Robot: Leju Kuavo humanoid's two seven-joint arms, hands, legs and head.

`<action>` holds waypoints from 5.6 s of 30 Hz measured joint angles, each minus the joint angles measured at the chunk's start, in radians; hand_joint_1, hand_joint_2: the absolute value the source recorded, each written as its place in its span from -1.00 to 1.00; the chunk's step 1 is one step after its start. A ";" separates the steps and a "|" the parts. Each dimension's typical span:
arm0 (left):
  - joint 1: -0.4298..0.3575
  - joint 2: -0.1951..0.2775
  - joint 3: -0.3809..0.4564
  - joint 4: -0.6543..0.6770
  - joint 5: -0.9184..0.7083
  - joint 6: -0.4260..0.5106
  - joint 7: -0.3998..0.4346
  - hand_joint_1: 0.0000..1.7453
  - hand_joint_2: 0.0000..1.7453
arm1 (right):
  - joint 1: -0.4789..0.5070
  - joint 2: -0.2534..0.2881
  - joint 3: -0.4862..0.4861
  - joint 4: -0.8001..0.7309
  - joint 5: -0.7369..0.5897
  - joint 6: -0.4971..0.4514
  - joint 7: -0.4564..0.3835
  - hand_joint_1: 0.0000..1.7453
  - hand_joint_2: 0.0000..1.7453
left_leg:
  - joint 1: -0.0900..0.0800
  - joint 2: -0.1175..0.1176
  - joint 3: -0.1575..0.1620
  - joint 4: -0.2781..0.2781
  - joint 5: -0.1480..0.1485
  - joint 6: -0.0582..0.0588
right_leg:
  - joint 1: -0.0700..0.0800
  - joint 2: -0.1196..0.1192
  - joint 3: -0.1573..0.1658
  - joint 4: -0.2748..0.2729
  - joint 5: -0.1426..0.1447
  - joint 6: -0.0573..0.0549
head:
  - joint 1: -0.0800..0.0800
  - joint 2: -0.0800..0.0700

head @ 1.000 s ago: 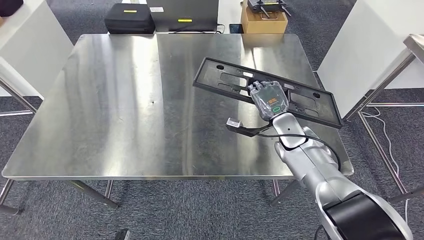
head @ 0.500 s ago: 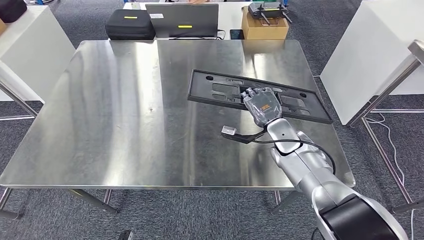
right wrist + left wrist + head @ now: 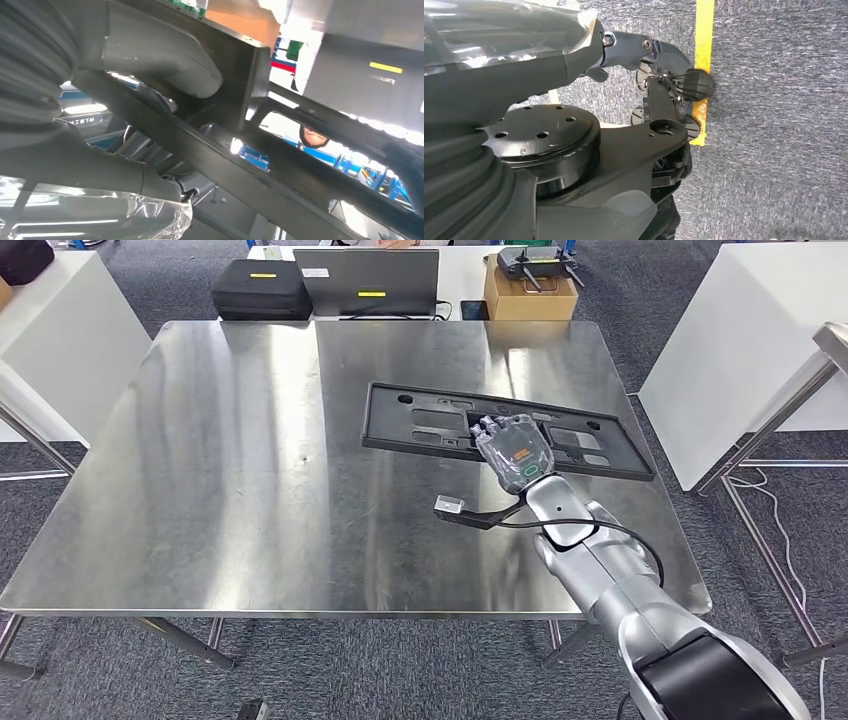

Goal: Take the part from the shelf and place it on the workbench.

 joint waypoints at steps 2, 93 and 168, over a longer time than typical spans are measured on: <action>-0.001 0.000 -0.004 0.000 -0.008 -0.009 -0.008 -1.00 1.00 | 0.000 0.007 0.000 -0.007 -0.001 0.003 -0.003 -1.00 -1.00 | -0.002 0.000 0.000 0.000 0.000 0.000 | 0.000 0.000 0.000 0.000 0.000 0.000 | 0.000 0.000; 0.095 -0.100 0.007 0.040 0.108 0.184 -0.186 -1.00 -1.00 | 0.010 -0.150 0.046 -0.406 -0.522 0.200 0.012 -1.00 -1.00 | -0.007 -0.001 0.002 0.001 -0.002 0.002 | -0.003 0.000 0.000 -0.001 0.000 0.000 | 0.000 0.000; 0.103 -0.108 0.054 0.056 0.217 0.160 -0.226 -1.00 -1.00 | 1.243 0.098 -0.703 -1.502 -0.730 -0.124 -0.538 -1.00 -1.00 | 0.018 0.028 0.130 0.004 -0.109 0.001 | -0.024 -0.019 -0.012 0.060 -0.034 0.024 | 0.004 0.000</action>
